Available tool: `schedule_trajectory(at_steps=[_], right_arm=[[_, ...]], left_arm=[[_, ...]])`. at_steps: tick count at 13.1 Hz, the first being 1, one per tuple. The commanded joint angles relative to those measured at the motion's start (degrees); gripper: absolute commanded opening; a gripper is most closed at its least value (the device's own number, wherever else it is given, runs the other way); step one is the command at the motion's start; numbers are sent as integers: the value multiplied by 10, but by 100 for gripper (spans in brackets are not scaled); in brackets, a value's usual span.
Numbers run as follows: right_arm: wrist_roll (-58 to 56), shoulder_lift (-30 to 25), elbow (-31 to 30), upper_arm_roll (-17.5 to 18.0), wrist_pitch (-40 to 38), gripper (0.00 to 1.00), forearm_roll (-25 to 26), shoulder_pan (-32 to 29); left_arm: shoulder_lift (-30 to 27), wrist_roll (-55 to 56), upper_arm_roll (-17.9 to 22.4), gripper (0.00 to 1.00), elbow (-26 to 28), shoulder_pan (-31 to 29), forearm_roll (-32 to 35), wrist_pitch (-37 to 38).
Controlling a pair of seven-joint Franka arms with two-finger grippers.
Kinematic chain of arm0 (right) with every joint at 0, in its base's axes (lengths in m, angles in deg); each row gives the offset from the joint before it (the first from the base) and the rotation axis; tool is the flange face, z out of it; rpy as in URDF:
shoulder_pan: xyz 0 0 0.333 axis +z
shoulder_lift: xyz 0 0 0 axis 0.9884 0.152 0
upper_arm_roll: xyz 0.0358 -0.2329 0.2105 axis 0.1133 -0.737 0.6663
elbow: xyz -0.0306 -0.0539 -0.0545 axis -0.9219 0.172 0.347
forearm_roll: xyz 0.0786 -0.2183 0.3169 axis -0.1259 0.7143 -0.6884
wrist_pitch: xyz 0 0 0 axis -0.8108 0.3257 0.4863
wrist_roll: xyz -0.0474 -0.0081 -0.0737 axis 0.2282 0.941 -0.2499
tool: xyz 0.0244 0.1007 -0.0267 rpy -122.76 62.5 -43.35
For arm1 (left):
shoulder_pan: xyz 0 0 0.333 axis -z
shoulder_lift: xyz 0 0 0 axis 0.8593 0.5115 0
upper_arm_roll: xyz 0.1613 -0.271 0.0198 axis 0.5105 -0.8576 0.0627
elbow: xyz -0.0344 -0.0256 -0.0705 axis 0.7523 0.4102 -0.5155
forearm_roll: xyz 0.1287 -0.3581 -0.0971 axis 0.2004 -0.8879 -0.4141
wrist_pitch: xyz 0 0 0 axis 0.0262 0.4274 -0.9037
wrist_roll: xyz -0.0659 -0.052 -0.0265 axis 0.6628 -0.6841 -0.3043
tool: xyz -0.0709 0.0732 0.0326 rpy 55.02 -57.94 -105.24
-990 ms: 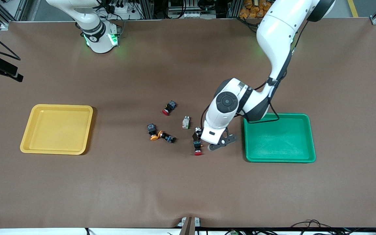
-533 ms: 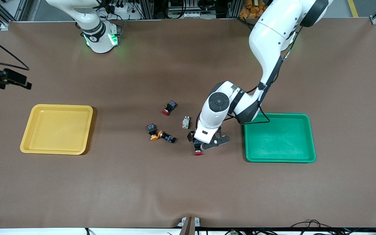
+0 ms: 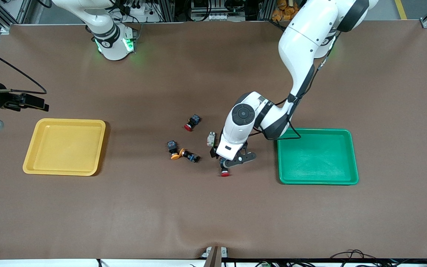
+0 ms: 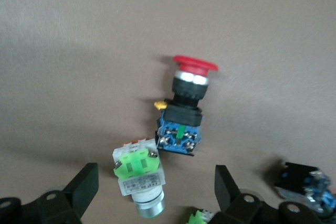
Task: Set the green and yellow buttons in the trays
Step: 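Grasp the green button with the left gripper while the right gripper advances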
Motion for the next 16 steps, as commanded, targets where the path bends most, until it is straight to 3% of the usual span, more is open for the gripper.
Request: schedule_trajectory(at_steps=[1, 5, 7, 8, 10, 11, 16], right_arm=[[-6, 36, 11, -2, -4, 100, -6, 12], [-2, 68, 9, 2, 28, 100, -8, 34], [3, 77, 5, 2, 36, 100, -36, 44], [9, 81, 0, 2, 43, 100, -54, 46], [50, 89, -11, 2, 71, 100, -68, 63], [80, 90, -18, 2, 85, 100, -68, 74], [113, 91, -67, 45, 172, 100, -66, 87]], left_arm=[[-1, 10, 3, 90, 16, 8, 11, 2], [1, 29, 3, 82, 28, 17, 10, 2], [2, 30, 3, 73, 28, 17, 10, 2], [3, 30, 3, 64, 28, 17, 10, 2], [2, 34, 3, 17, 33, 17, 7, 2], [1, 41, 3, 0, 38, 17, 7, 2], [-50, 38, 4, 0, 41, 1, 8, 63]])
